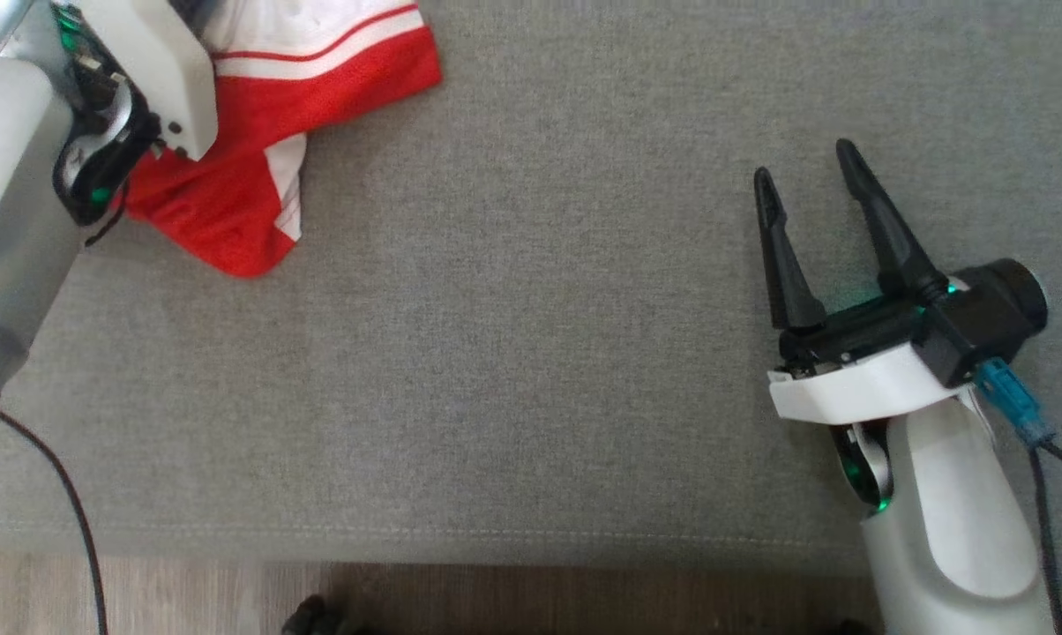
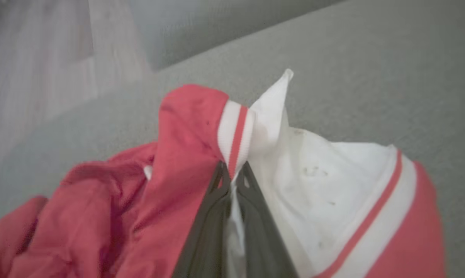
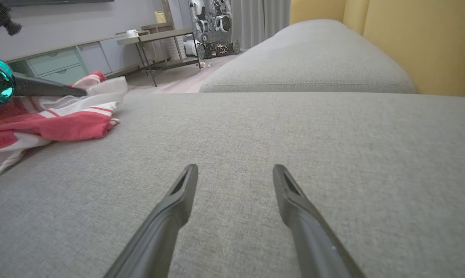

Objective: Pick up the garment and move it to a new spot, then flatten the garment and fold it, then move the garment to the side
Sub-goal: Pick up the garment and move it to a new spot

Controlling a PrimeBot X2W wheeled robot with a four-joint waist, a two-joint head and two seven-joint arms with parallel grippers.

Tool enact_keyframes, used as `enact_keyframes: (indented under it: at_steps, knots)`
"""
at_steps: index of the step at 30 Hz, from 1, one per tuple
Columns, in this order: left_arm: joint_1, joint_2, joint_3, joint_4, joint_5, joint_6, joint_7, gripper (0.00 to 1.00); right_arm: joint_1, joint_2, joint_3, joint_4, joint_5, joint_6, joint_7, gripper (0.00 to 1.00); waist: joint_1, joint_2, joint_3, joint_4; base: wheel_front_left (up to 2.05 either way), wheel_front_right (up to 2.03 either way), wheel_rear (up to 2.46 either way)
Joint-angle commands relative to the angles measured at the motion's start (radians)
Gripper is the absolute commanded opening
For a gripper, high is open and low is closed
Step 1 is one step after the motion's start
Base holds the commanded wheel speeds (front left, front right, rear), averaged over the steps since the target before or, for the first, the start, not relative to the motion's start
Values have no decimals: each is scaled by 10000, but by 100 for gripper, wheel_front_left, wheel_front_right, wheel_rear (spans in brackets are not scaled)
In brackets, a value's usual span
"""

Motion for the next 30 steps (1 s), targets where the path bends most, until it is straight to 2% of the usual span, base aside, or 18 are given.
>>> enact_keyframes:
  at_steps: [1,3,6,15,20,24,27,30]
  knots:
    - [-592,637,282,-157,102,5,-626,0,281,154,201,-57,143,33,33,100,-2,1,-406,-21,0,0,0]
    - [-734,746,187,-101,182,5,-1405,0,342,189,244,12,229,33,33,100,-2,1,-777,-22,0,0,0]
    - [-877,892,50,-199,210,4,-1998,0,464,230,316,122,364,33,33,100,-2,1,-1380,-54,0,0,0]
    - [-1053,1470,670,-2127,-44,4,-2401,0,864,269,680,228,1108,33,33,100,-2,1,-2795,-578,0,0,0]
    - [-944,1509,1436,-3557,-165,6,-2408,0,954,271,880,133,1492,33,33,100,-2,1,-3155,-1326,0,0,0]
    - [-902,1247,1843,-4464,-449,109,-2409,0,921,272,971,-71,1759,33,33,100,-2,1,-3255,-2126,0,0,0]
    - [-1012,921,1916,-4957,-600,194,-2404,0,883,272,1034,-198,1934,33,33,100,-2,1,-3310,-2804,0,0,0]
    - [-1346,711,1675,-5272,7,450,-2390,0,821,272,1102,-331,2149,33,33,100,-2,1,-3266,-3545,0,0,0]
